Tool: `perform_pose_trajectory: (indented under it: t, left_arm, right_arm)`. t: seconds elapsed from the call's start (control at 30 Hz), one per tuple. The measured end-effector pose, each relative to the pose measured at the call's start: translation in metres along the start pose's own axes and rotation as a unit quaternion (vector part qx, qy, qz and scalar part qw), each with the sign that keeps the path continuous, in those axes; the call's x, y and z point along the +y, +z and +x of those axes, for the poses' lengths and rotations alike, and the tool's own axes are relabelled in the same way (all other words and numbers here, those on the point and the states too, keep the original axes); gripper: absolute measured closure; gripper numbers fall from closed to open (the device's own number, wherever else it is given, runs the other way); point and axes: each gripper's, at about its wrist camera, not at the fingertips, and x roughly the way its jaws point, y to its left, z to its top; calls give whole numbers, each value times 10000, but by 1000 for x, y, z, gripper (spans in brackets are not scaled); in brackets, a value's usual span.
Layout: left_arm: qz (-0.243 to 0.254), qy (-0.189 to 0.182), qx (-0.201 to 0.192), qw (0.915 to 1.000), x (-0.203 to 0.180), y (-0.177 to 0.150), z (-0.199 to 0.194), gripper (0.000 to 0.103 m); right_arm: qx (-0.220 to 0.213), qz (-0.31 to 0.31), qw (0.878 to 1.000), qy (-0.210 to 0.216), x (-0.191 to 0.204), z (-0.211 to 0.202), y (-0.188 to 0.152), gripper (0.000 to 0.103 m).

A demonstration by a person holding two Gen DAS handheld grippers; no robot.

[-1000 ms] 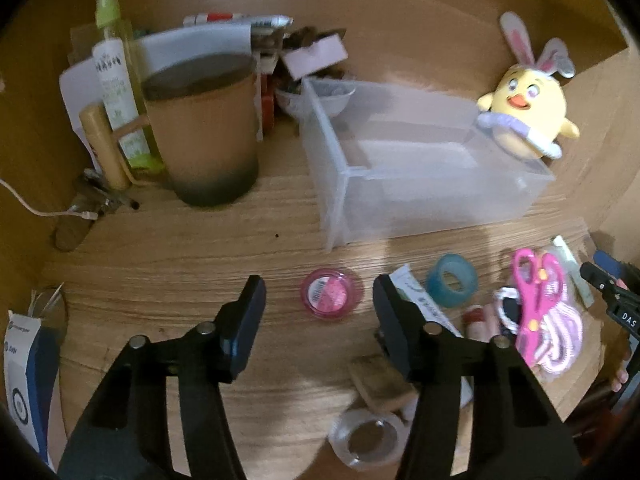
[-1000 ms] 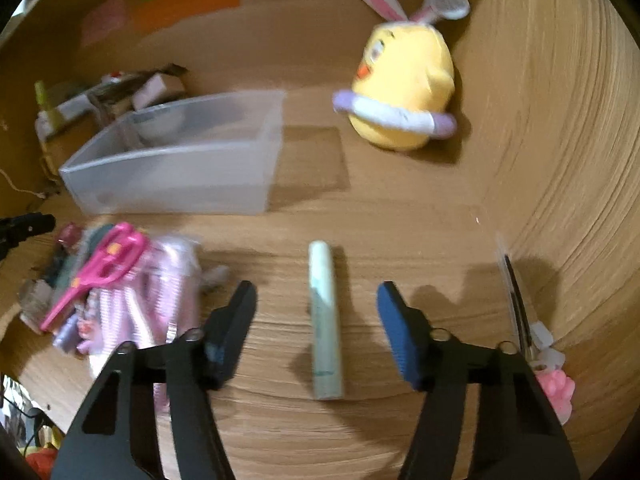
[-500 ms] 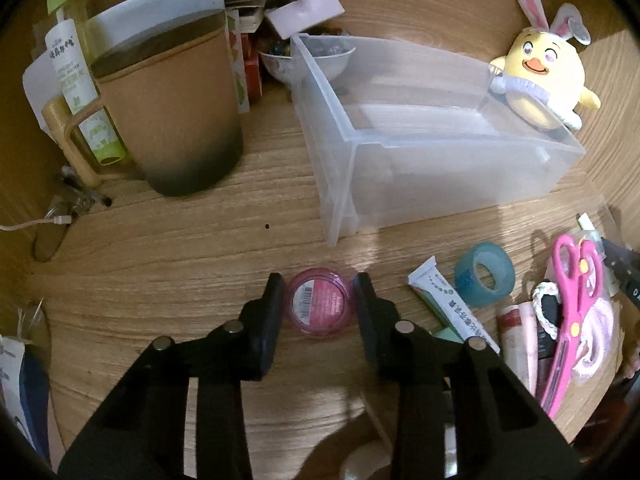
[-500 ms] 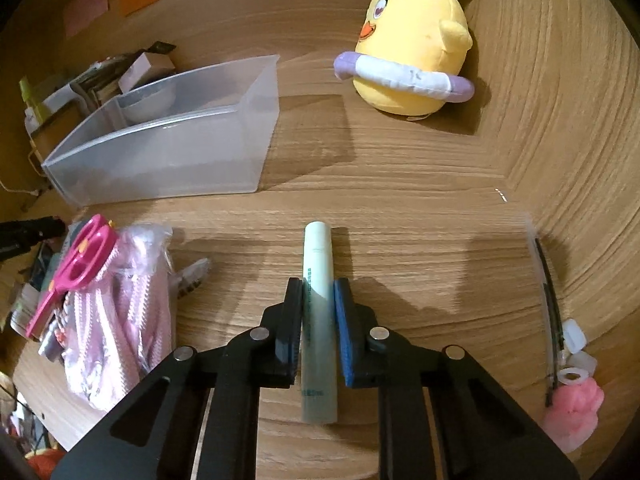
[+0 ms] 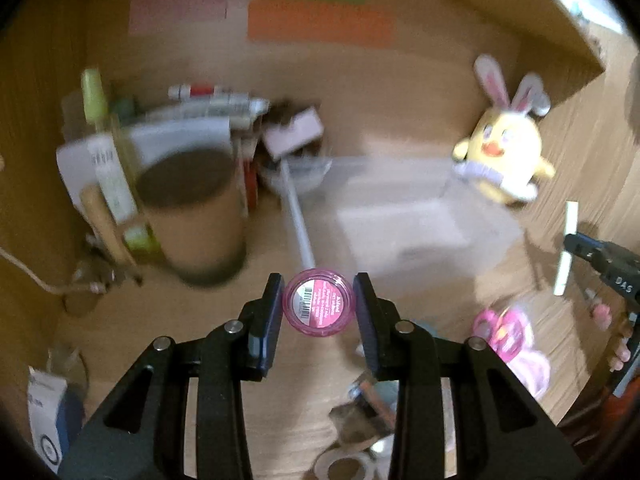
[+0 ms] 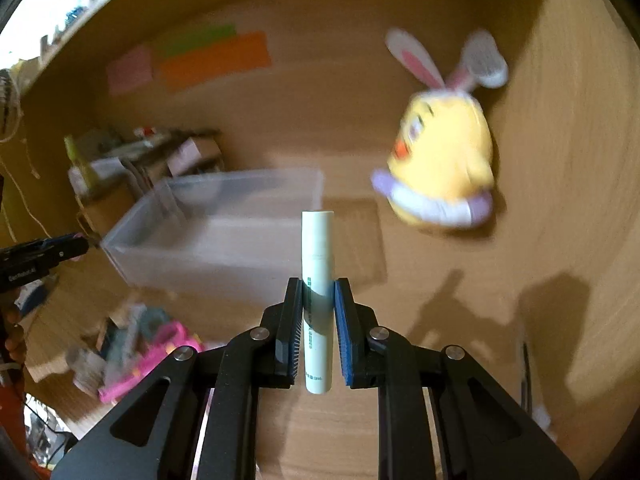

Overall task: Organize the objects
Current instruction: 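Carry both items into the clear box and open both tools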

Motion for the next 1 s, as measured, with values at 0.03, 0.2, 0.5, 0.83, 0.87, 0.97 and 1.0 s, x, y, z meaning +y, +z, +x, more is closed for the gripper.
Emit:
perform_pose_trajectory:
  t: [0.03,0.2,0.5,0.83,0.87,0.97,1.0]
  left_arm:
    - [9,-20,-92,10000,0,5,-4,68]
    - [83,-23,-385,9992,-15,33,-4,68]
    - [90,-74,-40,9999,-22,52,35,68]
    - [416,51,676,9968,-33,46,98,68]
    - [448,53,706,9965,-34,46,101,68]
    - [548,61,797,9953,-39,43,109,68]
    - [567,51,827,9949,-40,42,111,68]
  right_arm:
    - [-79,-73,9999,22,3,-1,7,89]
    - [-389,-400,9984,38,23,2,38,89]
    - [-16,-409,9982,441,36,52,72,89]
    - [1061,-877,9896,420,54,134,61,89]
    - [1105,-923,9887,416,55,137,60,89]
    - [1217,-1032,9862,439,61,147,55,89]
    - [1238,-1048,9857,447,63,149,55,89]
